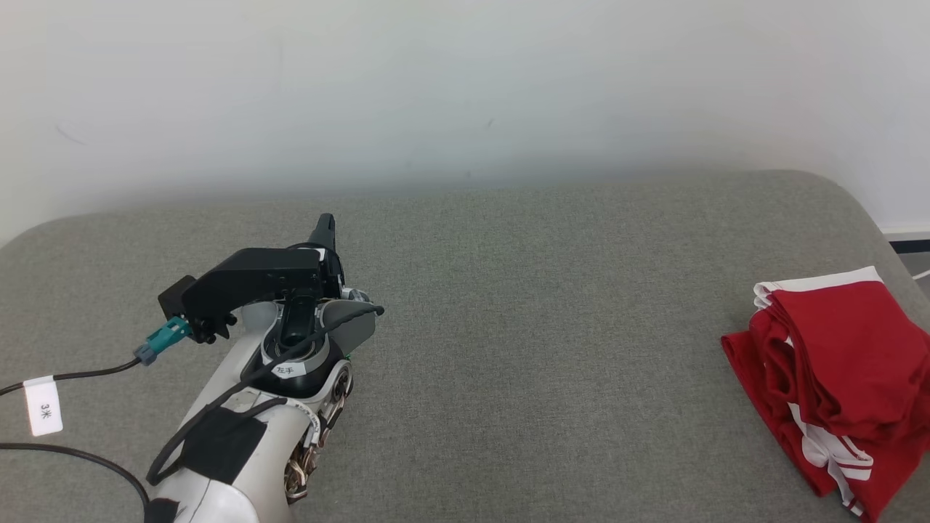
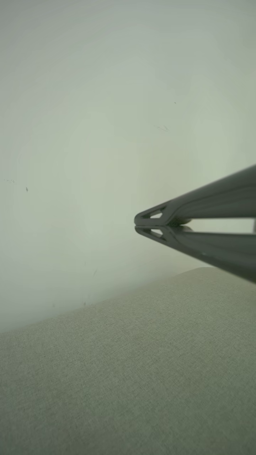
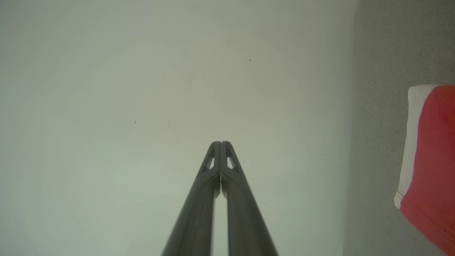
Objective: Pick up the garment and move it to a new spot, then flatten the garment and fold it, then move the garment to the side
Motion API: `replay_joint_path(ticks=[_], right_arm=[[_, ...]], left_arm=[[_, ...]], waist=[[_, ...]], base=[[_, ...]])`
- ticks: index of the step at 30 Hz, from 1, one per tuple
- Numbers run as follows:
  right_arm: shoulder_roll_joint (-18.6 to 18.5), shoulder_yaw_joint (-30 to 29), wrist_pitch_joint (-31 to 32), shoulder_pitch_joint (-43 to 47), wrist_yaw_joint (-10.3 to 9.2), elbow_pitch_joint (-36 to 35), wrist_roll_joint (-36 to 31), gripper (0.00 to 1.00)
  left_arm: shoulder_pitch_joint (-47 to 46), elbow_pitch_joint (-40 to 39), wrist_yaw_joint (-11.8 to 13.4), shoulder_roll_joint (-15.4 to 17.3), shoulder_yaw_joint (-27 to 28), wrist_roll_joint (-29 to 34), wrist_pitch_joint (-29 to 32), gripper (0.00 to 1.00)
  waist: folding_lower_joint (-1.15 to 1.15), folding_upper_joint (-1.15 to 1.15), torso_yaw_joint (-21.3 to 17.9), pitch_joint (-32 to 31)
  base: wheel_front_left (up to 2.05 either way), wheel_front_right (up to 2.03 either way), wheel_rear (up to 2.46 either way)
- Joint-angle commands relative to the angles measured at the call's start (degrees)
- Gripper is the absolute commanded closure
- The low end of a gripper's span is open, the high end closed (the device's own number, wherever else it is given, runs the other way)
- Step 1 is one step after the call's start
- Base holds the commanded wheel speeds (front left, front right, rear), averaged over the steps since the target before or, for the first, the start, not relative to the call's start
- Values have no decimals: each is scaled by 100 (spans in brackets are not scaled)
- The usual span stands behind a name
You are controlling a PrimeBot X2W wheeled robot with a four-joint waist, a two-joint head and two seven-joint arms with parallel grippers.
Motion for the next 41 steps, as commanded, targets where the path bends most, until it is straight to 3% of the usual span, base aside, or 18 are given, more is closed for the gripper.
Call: replay_joint_path(ticks=[1,41], right_arm=[[-18,-19,21,-64,2,26,-12,100],[-16,-50,27,-76,2,26,-54,100]], left_arm=[[-20,4,8,-3,-14,-15,-10,100],[-20,3,8,-4,-13,-15,-10,100]], waist=[[0,0,0,0],[0,0,0,0]], base=[[0,0,0],[0,0,0]])
